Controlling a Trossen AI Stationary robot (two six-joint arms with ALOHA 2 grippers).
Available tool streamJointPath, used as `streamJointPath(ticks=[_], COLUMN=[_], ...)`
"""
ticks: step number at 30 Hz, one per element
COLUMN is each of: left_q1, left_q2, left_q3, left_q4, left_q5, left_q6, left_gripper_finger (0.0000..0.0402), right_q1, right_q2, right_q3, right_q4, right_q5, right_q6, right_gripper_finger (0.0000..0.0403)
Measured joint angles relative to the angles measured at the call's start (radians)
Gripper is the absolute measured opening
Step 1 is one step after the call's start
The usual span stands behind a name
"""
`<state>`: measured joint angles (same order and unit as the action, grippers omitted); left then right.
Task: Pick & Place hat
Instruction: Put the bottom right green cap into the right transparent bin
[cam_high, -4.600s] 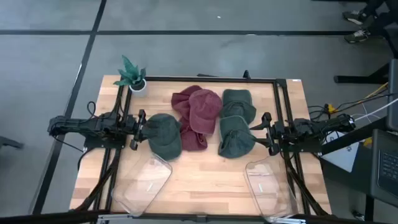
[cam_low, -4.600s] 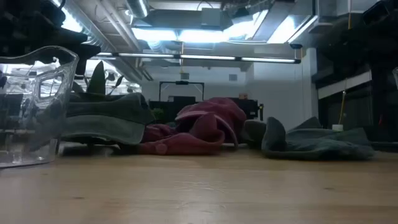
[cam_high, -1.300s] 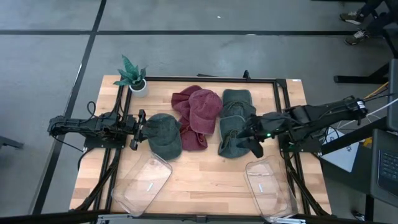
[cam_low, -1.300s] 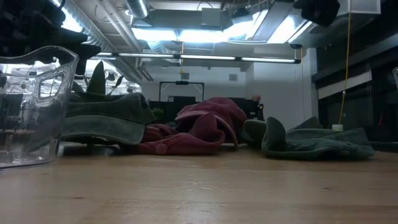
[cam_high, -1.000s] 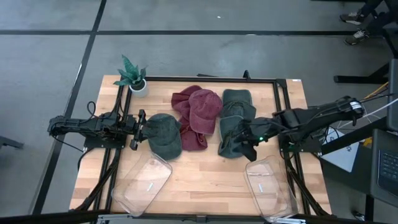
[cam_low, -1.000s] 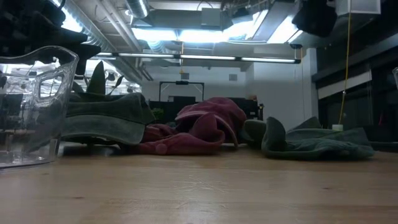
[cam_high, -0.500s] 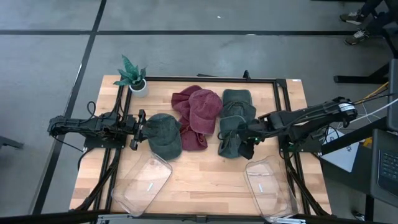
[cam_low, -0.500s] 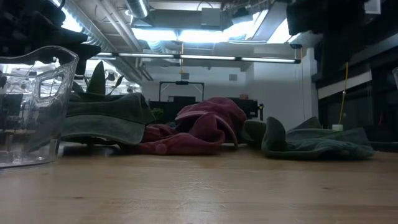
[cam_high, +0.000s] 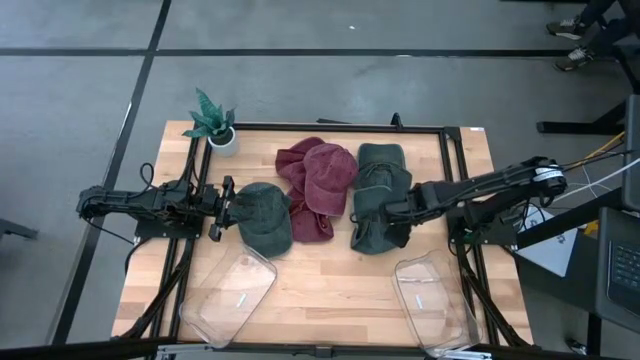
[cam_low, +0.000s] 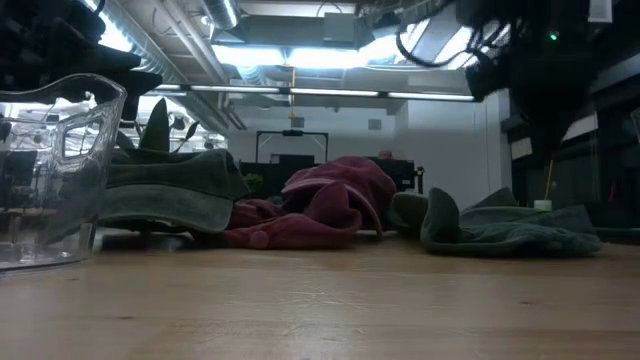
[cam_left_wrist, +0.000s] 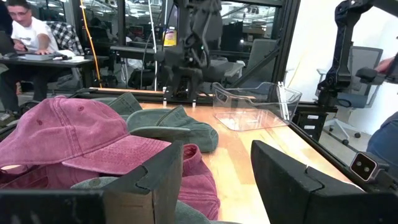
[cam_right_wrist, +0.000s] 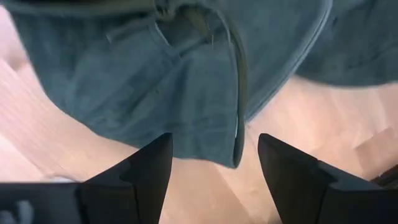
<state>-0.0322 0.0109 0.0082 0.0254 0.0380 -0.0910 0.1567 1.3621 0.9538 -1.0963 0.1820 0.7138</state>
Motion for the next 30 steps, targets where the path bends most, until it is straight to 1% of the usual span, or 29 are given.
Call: streamJointPath(ticks=[6,17,30], left_q1=[0.0,0.0,0.0], left_q2=[0.0,0.0,0.0], left_q3=[0.0,0.0,0.0], left_q4=[0.0,0.0,0.0], left_q5=[0.0,0.0,0.0], left_q6=[0.0,0.0,0.0], left_gripper_finger=[0.0185,0.0185,0.0185], right_q1=[0.0,-0.008,-0.065], right_q2=[-0.027,-0.115,-0.135], right_q3=[-0.089,-0.235,-0.416], right_q4=[0.02,0.157,0.494], right_q5=[0.001,0.001,-0.001], right_q6=[0.086,0.142,0.143], right_gripper_finger=[0.0236,0.0236,0.0236])
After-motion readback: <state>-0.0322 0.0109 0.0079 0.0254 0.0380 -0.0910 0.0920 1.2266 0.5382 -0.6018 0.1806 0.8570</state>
